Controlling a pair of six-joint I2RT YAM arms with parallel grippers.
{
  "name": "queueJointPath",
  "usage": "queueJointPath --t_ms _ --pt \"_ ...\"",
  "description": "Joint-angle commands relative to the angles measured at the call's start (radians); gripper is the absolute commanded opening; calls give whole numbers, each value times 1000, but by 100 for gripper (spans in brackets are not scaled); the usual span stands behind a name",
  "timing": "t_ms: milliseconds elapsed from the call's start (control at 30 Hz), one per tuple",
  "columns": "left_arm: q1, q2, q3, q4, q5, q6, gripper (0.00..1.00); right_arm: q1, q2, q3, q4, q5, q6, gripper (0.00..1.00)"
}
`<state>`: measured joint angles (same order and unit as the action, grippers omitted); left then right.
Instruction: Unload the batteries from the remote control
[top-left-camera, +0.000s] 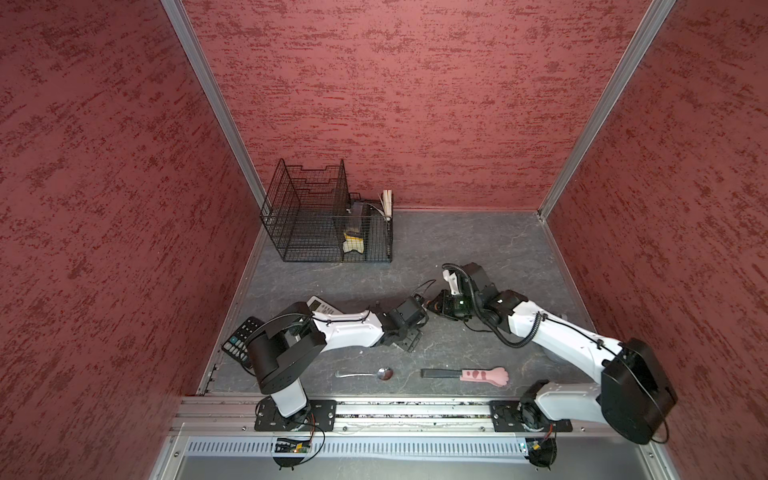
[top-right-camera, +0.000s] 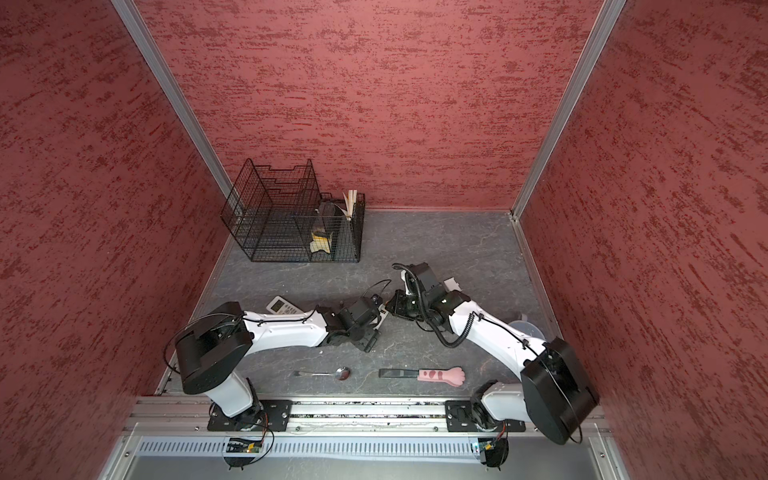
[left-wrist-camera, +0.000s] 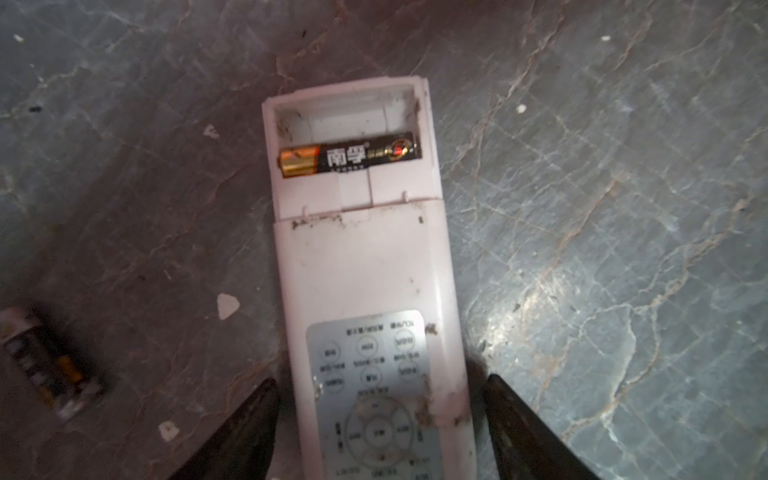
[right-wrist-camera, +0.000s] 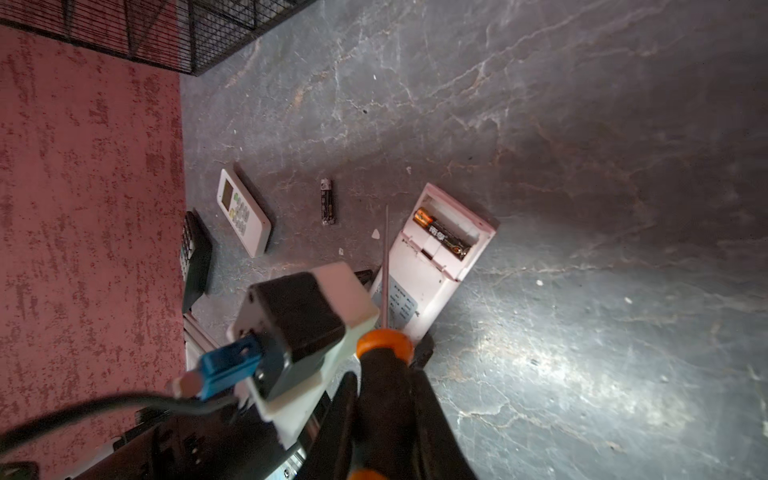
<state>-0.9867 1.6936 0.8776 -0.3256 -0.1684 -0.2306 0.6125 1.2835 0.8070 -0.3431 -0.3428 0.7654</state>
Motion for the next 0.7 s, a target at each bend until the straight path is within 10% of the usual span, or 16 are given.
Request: queueJointPath --t_ms 0,667 --pt "2 32 -18 -152 -27 -45 79 0 -46 -2 -34 39 -17 0" --pt "-80 58 11 -507 -189 -542 83 -32 -51 -7 29 -7 -62 0"
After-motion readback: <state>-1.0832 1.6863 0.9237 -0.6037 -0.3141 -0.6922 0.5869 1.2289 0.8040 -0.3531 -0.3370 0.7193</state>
